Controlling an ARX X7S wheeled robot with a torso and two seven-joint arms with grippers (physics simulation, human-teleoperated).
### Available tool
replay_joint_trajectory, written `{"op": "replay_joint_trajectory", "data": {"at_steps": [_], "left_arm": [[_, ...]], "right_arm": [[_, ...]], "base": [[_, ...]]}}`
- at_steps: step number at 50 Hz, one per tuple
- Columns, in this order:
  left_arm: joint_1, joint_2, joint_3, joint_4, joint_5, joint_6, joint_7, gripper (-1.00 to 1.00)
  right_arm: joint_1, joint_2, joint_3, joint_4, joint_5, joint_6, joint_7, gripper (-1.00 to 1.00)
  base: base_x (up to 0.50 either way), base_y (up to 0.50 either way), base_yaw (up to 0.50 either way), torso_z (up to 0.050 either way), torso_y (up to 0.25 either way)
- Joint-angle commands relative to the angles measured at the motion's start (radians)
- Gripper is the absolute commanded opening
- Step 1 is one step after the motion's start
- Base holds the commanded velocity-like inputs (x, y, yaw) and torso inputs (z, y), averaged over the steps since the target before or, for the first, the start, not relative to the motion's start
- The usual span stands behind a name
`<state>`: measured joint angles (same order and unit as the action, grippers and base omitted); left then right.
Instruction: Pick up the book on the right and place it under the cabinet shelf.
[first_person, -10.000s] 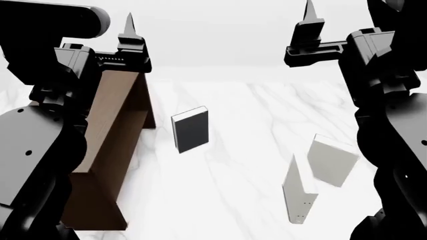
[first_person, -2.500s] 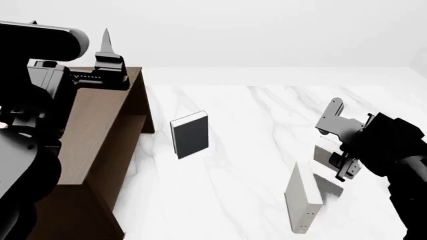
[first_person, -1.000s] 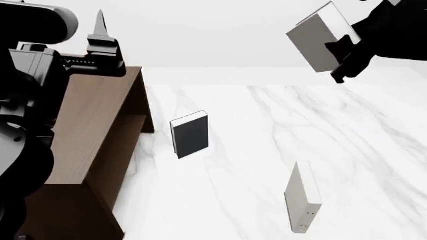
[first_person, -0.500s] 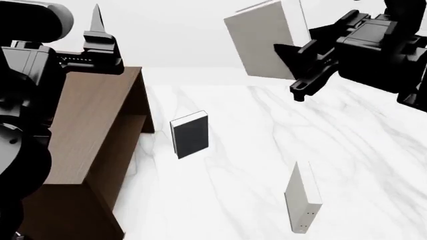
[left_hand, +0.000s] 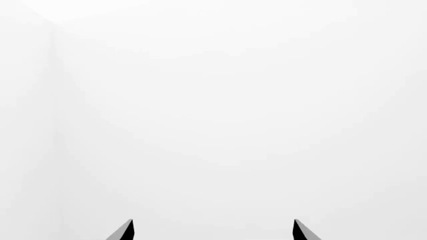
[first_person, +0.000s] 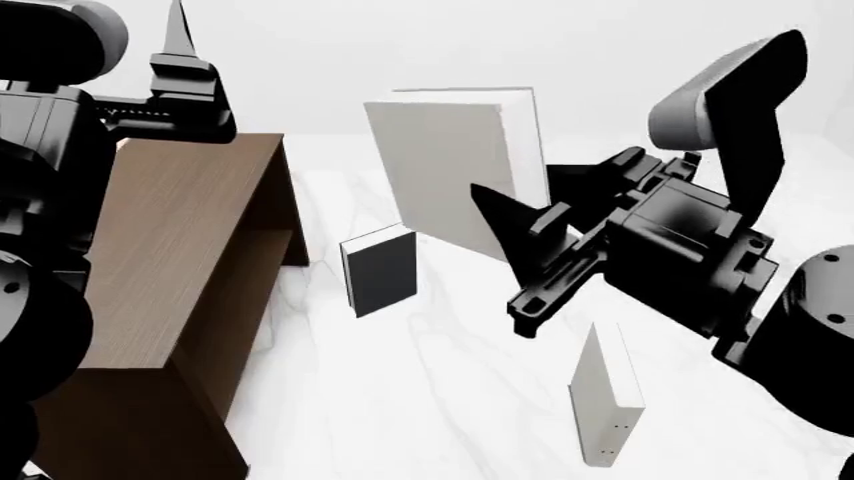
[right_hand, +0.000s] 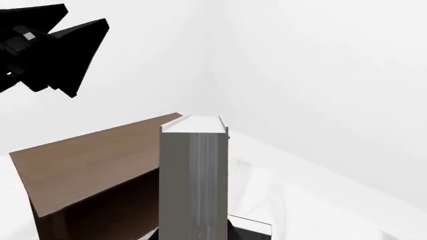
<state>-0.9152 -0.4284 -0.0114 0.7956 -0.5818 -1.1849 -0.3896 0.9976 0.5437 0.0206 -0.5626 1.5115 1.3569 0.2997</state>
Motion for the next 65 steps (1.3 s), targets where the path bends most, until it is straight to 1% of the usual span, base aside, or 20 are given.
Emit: {"op": "replay_joint_trajectory", "data": {"at_steps": [1, 8, 14, 30, 39, 44, 65], "left_arm": [[-0.002, -0.008, -0.001, 0.006, -0.003, 0.001, -0.005, 1.00], [0.006, -0.014, -0.006, 0.011, -0.007, 0.001, -0.007, 1.00], [0.011, -0.016, -0.007, 0.012, -0.009, 0.006, -0.009, 1.00], [0.013, -0.020, -0.015, 0.018, -0.024, 0.003, -0.012, 1.00], [0.008, -0.024, -0.005, 0.013, -0.023, 0.006, -0.015, 1.00], [0.008, -0.025, 0.000, 0.010, -0.023, 0.010, -0.016, 1.00], [0.057, -0.037, -0.007, 0.005, -0.018, 0.052, -0.015, 1.00]], "right_arm": [[-0.149, -0.053, 0.084, -0.104, 0.115, -0.046, 0.134, -1.00], [-0.227, -0.086, 0.091, -0.133, 0.112, -0.078, 0.143, -1.00], [-0.314, -0.125, 0.096, -0.165, 0.073, -0.104, 0.113, -1.00], [-0.548, -0.218, 0.057, -0.199, -0.167, -0.196, -0.086, -1.00], [-0.624, -0.242, 0.004, -0.190, -0.251, -0.255, -0.153, -1.00], [-0.649, -0.255, -0.016, -0.179, -0.266, -0.279, -0.168, -1.00], [-0.794, -0.329, -0.116, -0.091, -0.408, -0.407, -0.296, -1.00]], "base": [[0.00, 0.00, 0.00, 0.000, 0.000], [0.00, 0.00, 0.00, 0.000, 0.000], [0.00, 0.00, 0.00, 0.000, 0.002], [0.00, 0.00, 0.00, 0.000, 0.001], [0.00, 0.00, 0.00, 0.000, 0.001], [0.00, 0.00, 0.00, 0.000, 0.000], [0.00, 0.00, 0.00, 0.000, 0.001]]}}
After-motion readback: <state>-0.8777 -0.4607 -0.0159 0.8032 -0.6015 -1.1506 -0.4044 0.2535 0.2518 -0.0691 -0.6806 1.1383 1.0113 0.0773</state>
